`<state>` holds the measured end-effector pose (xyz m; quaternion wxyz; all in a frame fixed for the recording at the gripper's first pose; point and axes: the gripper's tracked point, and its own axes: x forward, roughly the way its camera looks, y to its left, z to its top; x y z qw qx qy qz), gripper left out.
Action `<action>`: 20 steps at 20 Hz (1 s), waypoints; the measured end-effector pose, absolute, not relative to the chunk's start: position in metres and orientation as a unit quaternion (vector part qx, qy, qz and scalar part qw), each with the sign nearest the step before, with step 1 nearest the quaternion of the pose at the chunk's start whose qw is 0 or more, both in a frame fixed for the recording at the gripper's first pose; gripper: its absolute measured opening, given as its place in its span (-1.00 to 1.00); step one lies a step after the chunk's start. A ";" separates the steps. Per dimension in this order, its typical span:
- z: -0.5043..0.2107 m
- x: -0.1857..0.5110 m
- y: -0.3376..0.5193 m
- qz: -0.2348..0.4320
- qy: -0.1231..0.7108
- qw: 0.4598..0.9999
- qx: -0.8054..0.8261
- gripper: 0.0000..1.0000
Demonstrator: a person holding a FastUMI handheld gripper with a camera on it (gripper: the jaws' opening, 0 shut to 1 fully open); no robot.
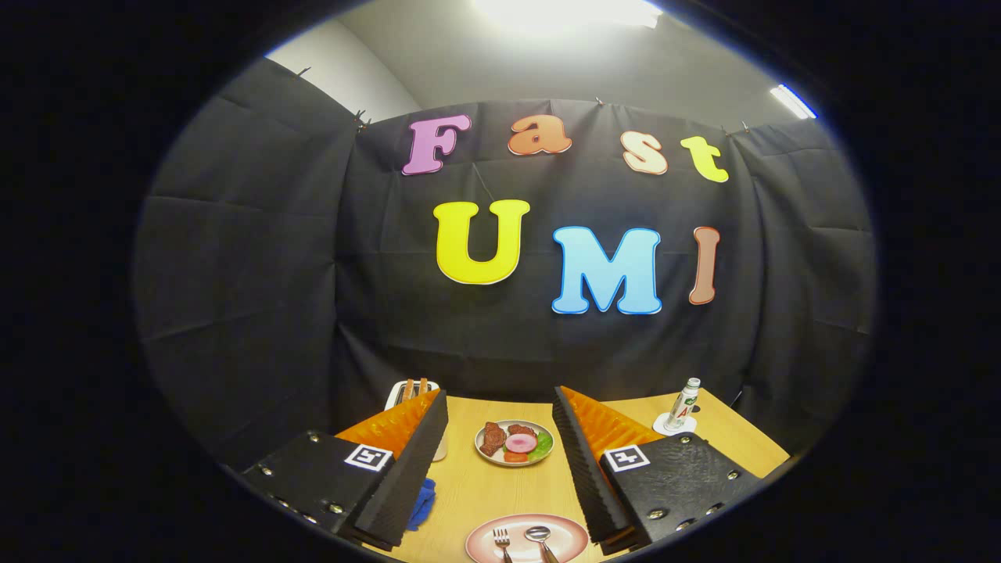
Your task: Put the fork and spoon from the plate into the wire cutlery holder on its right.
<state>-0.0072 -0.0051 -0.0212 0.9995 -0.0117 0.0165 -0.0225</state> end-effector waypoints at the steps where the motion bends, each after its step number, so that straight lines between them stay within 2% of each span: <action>1: -0.021 -0.008 -0.004 -0.024 0.011 1.000 -0.013 0.67; 9: -0.031 0.001 0.005 -0.018 0.026 0.999 -0.009 0.67; 20: -0.040 0.002 -0.014 -0.054 0.034 0.998 -0.016 0.67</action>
